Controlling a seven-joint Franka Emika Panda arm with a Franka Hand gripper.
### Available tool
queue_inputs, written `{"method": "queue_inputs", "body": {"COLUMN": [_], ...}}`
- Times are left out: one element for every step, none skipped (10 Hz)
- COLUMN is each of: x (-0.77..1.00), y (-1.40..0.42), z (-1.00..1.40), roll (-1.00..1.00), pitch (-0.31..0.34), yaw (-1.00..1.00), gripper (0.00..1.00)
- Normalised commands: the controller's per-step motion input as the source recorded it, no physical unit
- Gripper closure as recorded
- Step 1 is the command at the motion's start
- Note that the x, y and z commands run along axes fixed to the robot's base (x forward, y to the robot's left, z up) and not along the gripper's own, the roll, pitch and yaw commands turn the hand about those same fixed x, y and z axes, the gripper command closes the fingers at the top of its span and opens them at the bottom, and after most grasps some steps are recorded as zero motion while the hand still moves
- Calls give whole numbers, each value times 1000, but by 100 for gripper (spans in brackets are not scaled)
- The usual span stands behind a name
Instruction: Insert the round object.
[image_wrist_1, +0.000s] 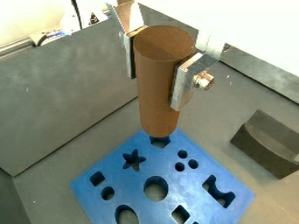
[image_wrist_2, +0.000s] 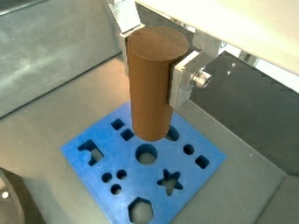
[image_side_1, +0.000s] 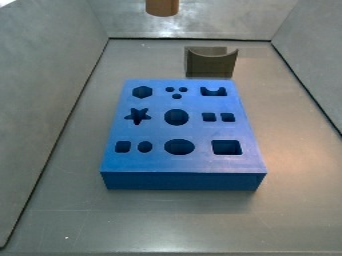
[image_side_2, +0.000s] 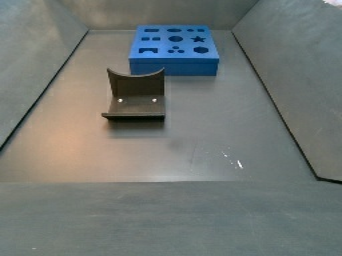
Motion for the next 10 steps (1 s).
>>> {"method": "queue_inputs", "body": {"x": [-6, 0, 69, 140, 140, 143, 143, 117, 0, -11], "y": [-166, -180, -223, -229, -223, -220, -200, -100, 46, 171], "z": [-1000, -1000, -1000, -1000, -1000, -1000, -1000, -1000, -1000, -1000], "roll": [47, 43, 40, 44, 46, 47, 51, 63, 89, 113], "pitch": [-14, -13, -17, -20, -20, -20, -20, -13, -10, -14], "yaw": [0, 0, 0, -9, -9, -9, -3, 0, 0, 0], "gripper": [100, 100, 100, 100, 100, 100, 100, 100, 100, 100]}}
